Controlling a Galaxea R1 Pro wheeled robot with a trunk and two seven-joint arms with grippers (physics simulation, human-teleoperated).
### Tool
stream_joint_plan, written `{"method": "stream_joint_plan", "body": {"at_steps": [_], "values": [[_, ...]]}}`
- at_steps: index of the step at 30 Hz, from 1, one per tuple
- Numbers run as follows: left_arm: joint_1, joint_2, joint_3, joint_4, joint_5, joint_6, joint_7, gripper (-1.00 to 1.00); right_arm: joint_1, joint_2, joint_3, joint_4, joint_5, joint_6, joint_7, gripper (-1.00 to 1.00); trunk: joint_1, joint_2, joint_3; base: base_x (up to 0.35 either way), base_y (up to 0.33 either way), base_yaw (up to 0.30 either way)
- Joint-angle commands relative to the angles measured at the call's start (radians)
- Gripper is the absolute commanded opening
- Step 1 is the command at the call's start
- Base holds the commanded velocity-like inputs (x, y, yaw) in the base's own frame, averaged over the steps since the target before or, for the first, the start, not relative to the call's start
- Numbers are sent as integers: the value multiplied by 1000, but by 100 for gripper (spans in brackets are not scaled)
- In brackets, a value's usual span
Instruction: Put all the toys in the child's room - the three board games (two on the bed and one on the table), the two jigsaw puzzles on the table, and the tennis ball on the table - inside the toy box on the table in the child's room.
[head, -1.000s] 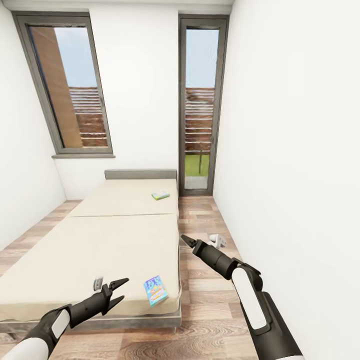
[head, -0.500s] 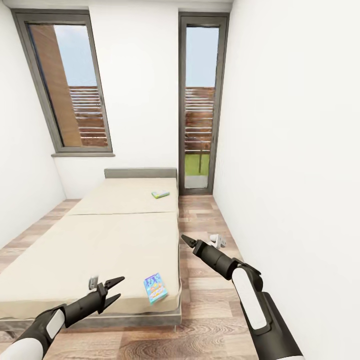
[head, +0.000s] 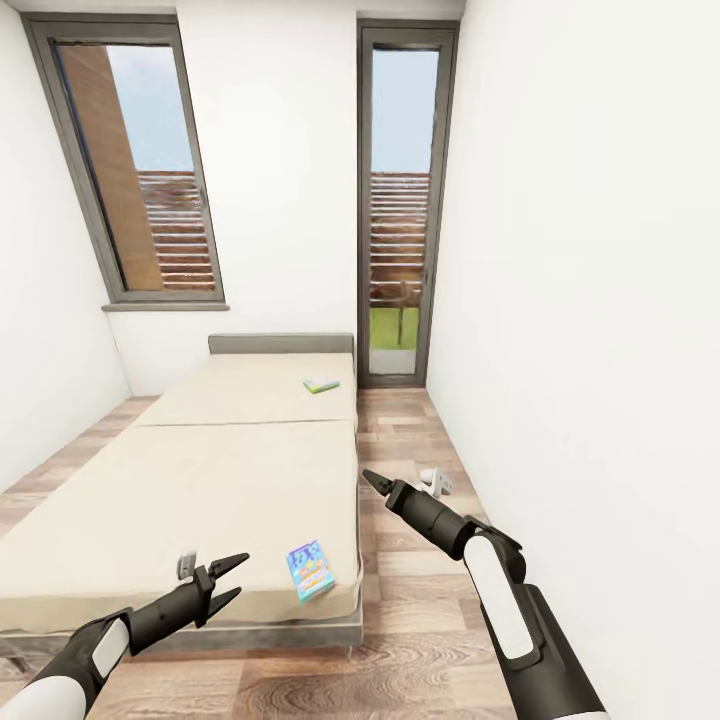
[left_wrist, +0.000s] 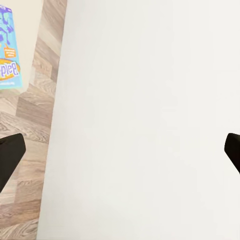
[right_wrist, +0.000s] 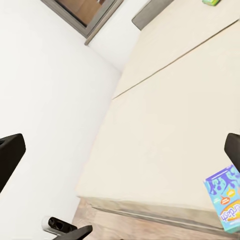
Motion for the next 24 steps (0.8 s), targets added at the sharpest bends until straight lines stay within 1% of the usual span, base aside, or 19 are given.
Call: {"method": "stream_joint_plan", "body": {"at_steps": [1,8,19,24], "values": [[-1,0,1,0,4,9,-1,100,-1,0,-1,0,-1,5,2,100,4,-8,-4,0,0,0],[-1,-1,0,0,1,8,0,100,2,0,-3,-1,-1,5,3,100,31,-57,-26,0,0,0],[-1,0,0,0,1,7,-4,100,15,1,-20,-2,-1,6,4,100,73,-134,-61,0,0,0],[-1,1,1,0,3,7,-5,100,16,0,-38,-2,-1,7,6,100,92,-169,-76,0,0,0]]}}
